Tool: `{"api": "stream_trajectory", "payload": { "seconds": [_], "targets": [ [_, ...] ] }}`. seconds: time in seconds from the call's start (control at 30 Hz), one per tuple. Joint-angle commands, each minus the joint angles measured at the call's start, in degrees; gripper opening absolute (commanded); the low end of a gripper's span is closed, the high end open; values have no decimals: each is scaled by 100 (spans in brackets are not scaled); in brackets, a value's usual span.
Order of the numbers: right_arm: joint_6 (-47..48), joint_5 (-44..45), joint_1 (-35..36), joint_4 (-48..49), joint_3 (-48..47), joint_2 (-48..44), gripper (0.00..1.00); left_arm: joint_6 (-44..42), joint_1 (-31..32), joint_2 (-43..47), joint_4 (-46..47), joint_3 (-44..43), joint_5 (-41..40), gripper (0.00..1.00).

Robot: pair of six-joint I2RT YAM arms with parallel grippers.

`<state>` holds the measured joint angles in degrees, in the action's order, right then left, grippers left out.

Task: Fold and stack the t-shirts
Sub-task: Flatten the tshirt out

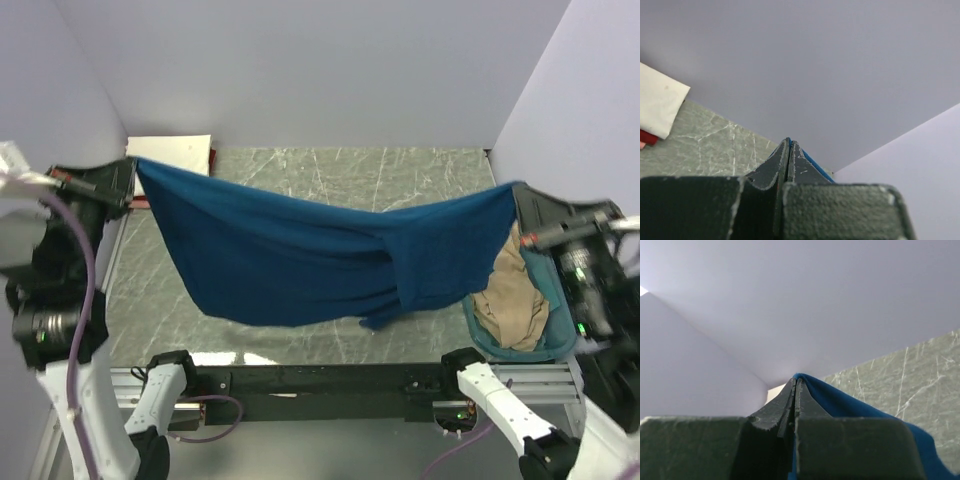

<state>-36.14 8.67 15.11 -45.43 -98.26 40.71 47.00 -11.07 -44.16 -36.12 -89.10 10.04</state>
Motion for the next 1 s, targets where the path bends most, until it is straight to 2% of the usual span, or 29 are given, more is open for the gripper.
{"api": "stream_trajectory", "payload": {
  "seconds": [0.0,0.13,0.23,0.27,0.37,0.4,0.43,0.47,0.57,0.6,0.67,0.7,0.73,0.9,0.93,0.97],
  "targets": [
    [221,74,-26,681,131,892,0,283,-27,-706,895,322,191,1],
    [309,21,-70,1273,-148,1781,0,388,-27,-1602,1721,262,287,1],
    [169,-180,-333,1562,-780,2703,0,520,-35,-2586,2380,-115,437,1],
    [73,-442,-482,1720,-939,3106,0,546,-27,-3180,2460,-308,541,1],
    [2,-612,-676,1906,-2071,4080,0,591,-27,-4315,2566,-1405,770,1],
    [2,-612,-703,1776,-2440,4329,0,625,-27,-4581,2557,-2017,841,1],
    [-16,-664,-764,1722,-3140,4558,0,643,-35,-4819,2522,-2345,902,1],
    [-59,-786,-869,1652,-3425,4908,0,704,-36,-5239,2479,-2958,1016,1],
    [-182,-849,-1001,1677,-3771,5079,0,784,-70,-5768,2329,-3648,1096,1],
    [-192,-980,-1028,1791,-3614,5000,0,801,-79,-5823,2337,-3789,1148,1],
    [-235,-990,-1028,1976,-2650,4554,0,810,-97,-5797,2390,-3686,1167,1],
    [-270,-998,-1028,2220,-2220,4369,0,810,-97,-5736,2434,-3337,1175,1],
    [-297,-1007,-1037,2336,-1363,4184,0,828,-97,-5657,2512,-3072,1219,1],
    [-648,-1253,-1063,2758,1050,3199,0,758,-88,-5112,2847,-929,1263,1],
    [-788,-1401,-1063,2820,1846,2989,0,801,-88,-4946,2917,-533,1255,1],
    [-841,-1472,-1063,3003,2237,2908,0,836,-88,-4875,3031,271,1246,1]
  ]
}}
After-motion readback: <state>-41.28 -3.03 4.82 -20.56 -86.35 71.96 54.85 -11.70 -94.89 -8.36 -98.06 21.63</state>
